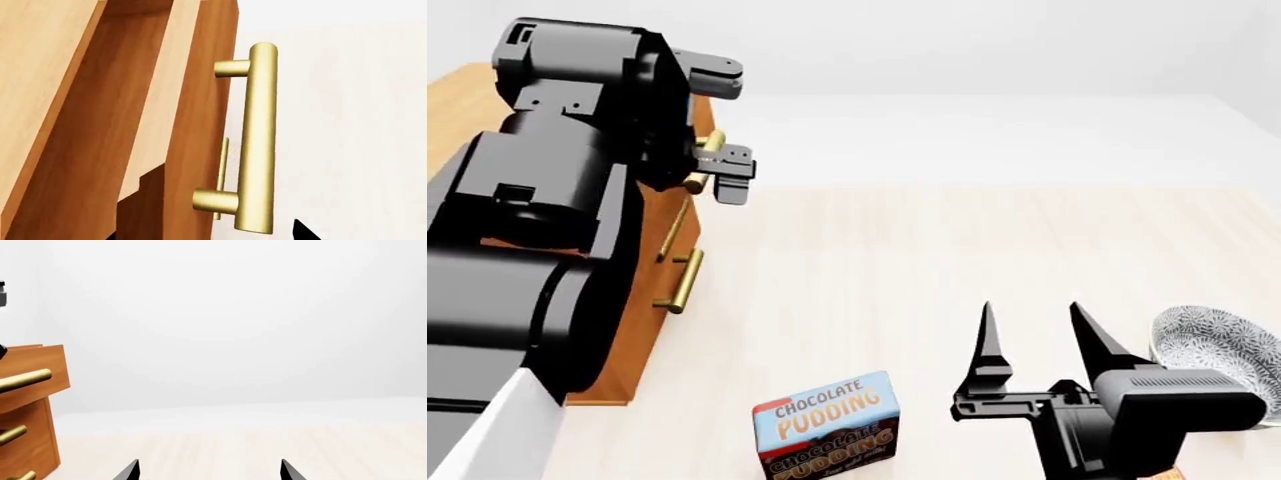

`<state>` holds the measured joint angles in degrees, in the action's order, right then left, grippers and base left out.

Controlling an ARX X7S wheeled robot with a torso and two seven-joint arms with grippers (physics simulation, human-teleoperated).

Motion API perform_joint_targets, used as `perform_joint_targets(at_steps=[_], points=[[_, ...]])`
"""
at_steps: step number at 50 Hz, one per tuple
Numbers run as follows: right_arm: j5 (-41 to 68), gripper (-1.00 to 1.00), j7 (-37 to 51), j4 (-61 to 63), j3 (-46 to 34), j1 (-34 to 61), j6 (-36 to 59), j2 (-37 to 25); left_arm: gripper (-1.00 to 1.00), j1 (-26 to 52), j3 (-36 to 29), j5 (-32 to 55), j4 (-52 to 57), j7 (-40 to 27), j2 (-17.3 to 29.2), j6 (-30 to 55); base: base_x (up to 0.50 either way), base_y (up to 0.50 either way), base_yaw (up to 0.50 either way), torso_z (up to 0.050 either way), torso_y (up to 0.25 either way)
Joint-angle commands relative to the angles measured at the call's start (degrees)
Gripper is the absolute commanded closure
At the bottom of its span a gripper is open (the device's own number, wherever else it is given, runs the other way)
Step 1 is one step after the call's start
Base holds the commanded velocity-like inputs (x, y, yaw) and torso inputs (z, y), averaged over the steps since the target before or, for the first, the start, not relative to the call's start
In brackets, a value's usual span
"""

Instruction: Put the butter at the back in the top drawer of the cabinet and close it.

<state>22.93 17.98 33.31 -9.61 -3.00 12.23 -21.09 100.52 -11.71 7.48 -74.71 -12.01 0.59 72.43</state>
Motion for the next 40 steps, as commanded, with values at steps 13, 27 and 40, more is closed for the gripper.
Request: perform_joint_targets(at_steps=[13,27,40], points=[[-0.6,-1.0,1.5,2.1,-0.9,-0.1,1.0,-0.3,-1.0,0.1,-22.9,41.0,-0.3,-6.9,-0.6,-2.0,0.0,0.0,0.0,0.0,0.0],[-0.1,-1.0,1.6,4.4,0.1,-3.7,-0.7,-1.5,-1.0,3.4,-71.2,99.5,4.3,-14.1,-0.6,-11.7,0.0,0.0,0.0,0.0,0.0],[0.6,-1.0,1.5,5.1,0.5,-4.5,-1.2,-2.1,-1.0,5.6,-82.2,113.9,8.3,-15.9,-0.6,-15.2,0.0,0.0,0.0,0.0,0.0]])
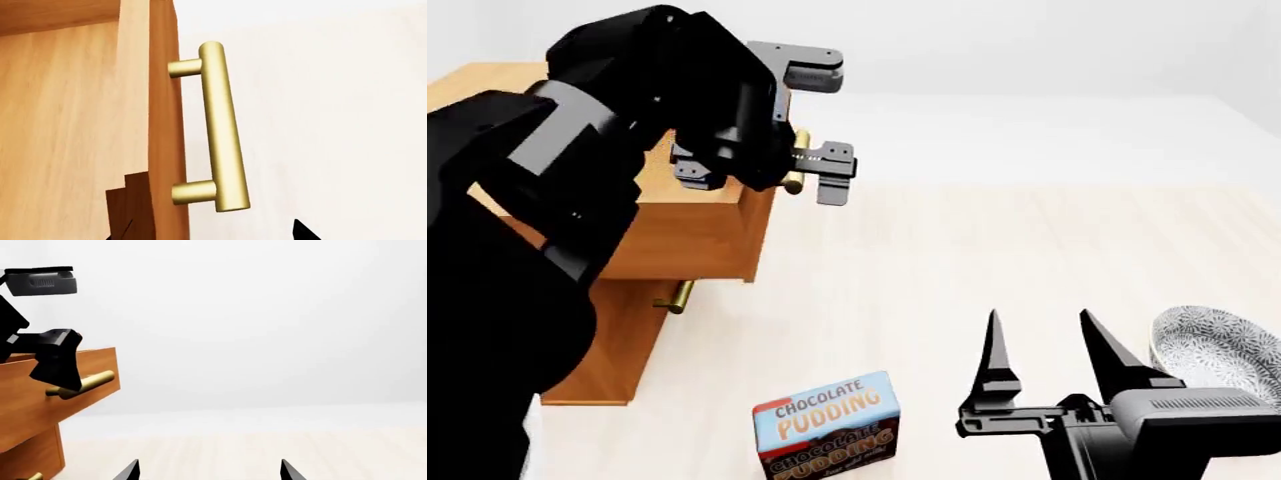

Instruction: Put the butter at the back in the top drawer of the cabinet and close it.

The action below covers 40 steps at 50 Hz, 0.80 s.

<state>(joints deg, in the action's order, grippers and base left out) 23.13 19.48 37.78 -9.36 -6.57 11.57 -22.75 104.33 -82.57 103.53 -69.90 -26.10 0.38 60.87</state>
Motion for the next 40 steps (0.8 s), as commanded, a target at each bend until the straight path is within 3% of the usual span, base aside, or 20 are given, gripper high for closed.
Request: perform_joint_targets(at_steps=[1,40], points=[[0.4,-1.0,0.0,0.6,0.2,-0.9,-0.6,-0.4,-1.0,1.8,-11.5,18.2,3.7,-2.0,-0.4,-3.8,0.0,0.0,0.0,0.0,0.0],[0.7,-1.0,-0.7,-1.0,0.2,-2.4,-3.7,-0.8,-1.0,1.2,-10.1,26.6,17.5,-9.5,-0.4,-8.9,0.0,0.0,0.0,0.0,0.0]])
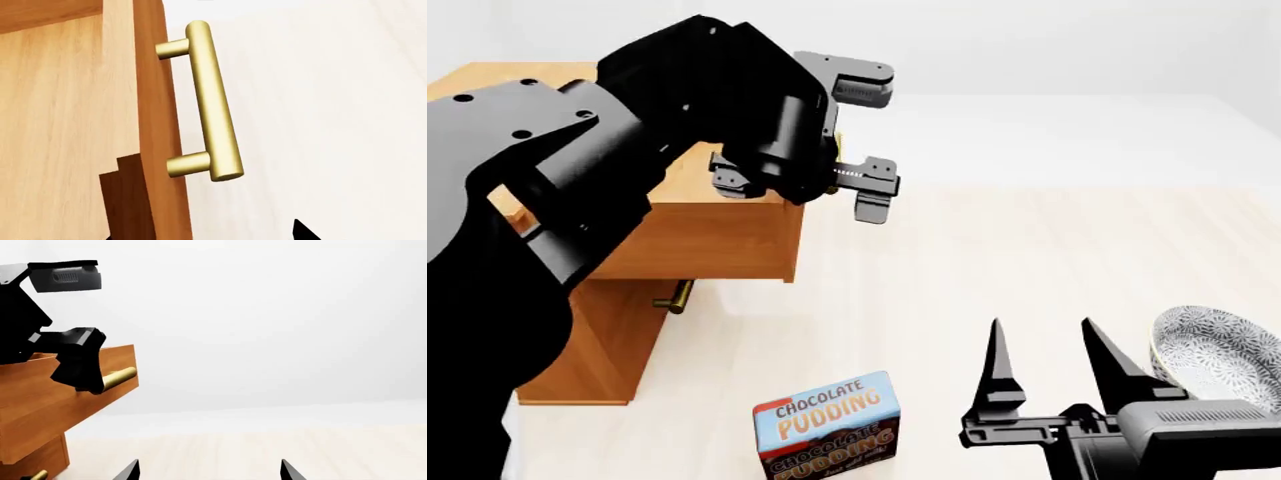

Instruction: Put the butter at the back in the top drawer of the cabinet and close it.

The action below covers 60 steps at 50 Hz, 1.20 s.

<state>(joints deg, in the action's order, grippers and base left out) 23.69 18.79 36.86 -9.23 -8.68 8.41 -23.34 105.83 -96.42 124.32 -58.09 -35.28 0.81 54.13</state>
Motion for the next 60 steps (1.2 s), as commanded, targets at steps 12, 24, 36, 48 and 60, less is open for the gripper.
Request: perform_joint_targets(at_steps=[12,24,36,48,60], points=[[0.4,-1.0,-0.1,-0.2,0.2,-0.4,-0.8,-0.6,-1.0,0.5,4.0,7.1,9.4,-0.4,-0.8,-3.8,0.0,0.0,0.0,0.0,0.001],[0.7,-1.0,0.1,0.3,0.2,-0.4,-0.9,-0.8,-1.0,2.3,4.7,-8.4,22.1,-5.3,4.6,-24.7,0.0,0.0,0.0,0.0,0.003],[0.7,-1.0,0.1,0.1,0.0,-0.5,-1.3,-0.9,-1.0,1.3,5.9,-27.6,46.8,-15.1,17.5,-45.4,0.0,0.0,0.0,0.0,0.002],[1.1,-1.0,0.5,0.1,0.2,0.0,-0.9,-1.1,-1.0,1.7,2.6,-43.2,68.7,-24.4,30.7,-50.4,0.0,0.0,0.0,0.0,0.0],[1.4,-1.0,3.7,1.2,0.1,2.8,3.2,-0.6,-1.0,-1.9,-1.4,-55.9,92.3,-31.0,50.3,-52.5,0.0,0.0,0.0,0.0,0.0]])
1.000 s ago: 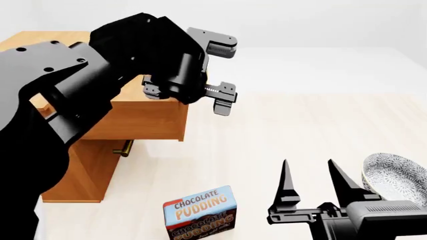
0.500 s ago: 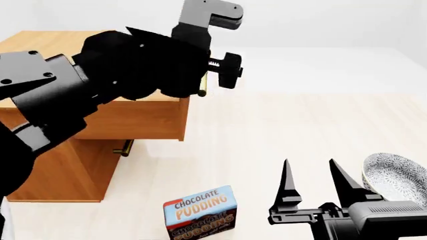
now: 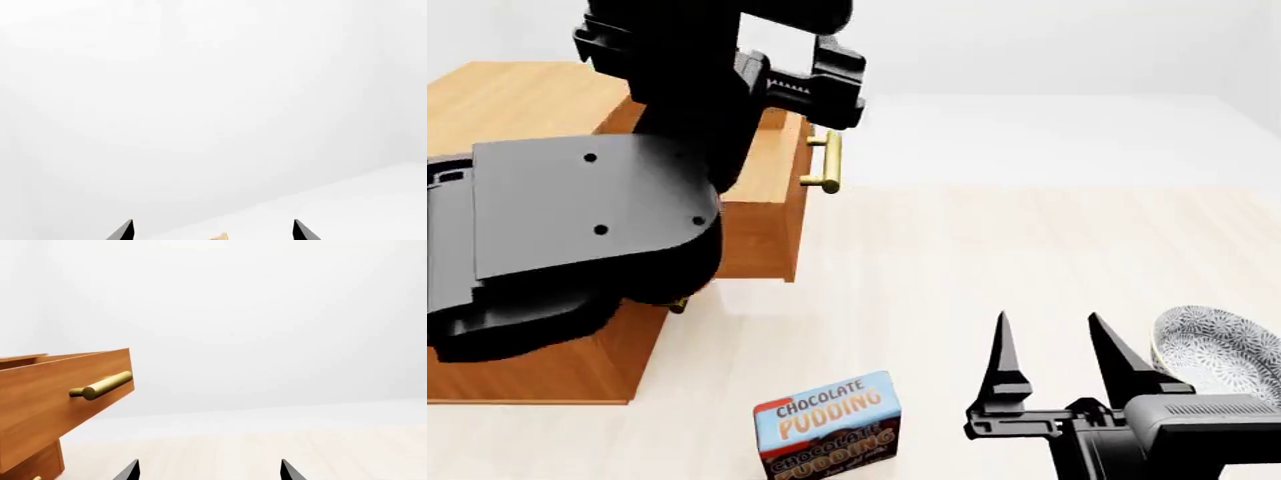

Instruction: Put the butter at the back in the top drawer of the cabinet and close it.

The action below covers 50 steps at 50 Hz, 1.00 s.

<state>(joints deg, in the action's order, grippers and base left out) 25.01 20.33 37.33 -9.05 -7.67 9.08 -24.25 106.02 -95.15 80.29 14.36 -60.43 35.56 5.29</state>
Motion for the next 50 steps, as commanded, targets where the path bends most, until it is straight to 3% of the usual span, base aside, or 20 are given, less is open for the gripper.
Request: perform_joint_targets(at_steps=[1,8,20,22,25,30,43,50], points=[[0.1,-1.0,2.4,0.8,-0.1,1.9,2.7,0.4,-1.0,-2.3,-2.9,-12.6,21.3,-5.8,17.2,-3.8,0.0,0.0,0.0,0.0,0.0],[-0.5,-1.0,4.9,1.7,-0.3,3.3,5.3,1.0,-1.0,-6.4,-5.2,-19.5,27.8,-5.9,27.2,-6.6,0.0,0.0,0.0,0.0,0.0],[0.2,-1.0,11.0,4.3,0.4,5.3,11.2,2.7,-1.0,-15.7,-10.2,-32.6,32.1,-6.4,37.2,-13.2,0.0,0.0,0.0,0.0,0.0],[-0.9,-1.0,14.2,4.5,1.0,5.8,12.5,4.0,-1.0,-17.2,-11.1,-34.4,32.3,-6.5,38.7,-14.4,0.0,0.0,0.0,0.0,0.0],[-8.5,-1.0,27.2,4.2,3.3,7.8,17.1,9.2,-1.0,-19.6,-12.4,-38.5,32.0,-6.6,41.1,-17.1,0.0,0.0,0.0,0.0,0.0],[-9.7,-1.0,35.8,4.0,5.4,10.4,24.0,14.0,-1.0,-20.9,-12.2,-39.4,30.6,-7.0,41.8,-22.1,0.0,0.0,0.0,0.0,0.0],[-2.6,-1.0,48.8,3.6,15.5,14.9,32.1,23.2,-1.0,-23.5,-12.4,-43.8,29.8,-10.5,37.9,-23.9,0.0,0.0,0.0,0.0,0.0],[0.9,-1.0,54.8,2.1,16.4,16.6,33.1,23.0,-1.0,-25.2,-12.8,-45.2,28.6,-11.4,35.0,-24.2,0.0,0.0,0.0,0.0,0.0]])
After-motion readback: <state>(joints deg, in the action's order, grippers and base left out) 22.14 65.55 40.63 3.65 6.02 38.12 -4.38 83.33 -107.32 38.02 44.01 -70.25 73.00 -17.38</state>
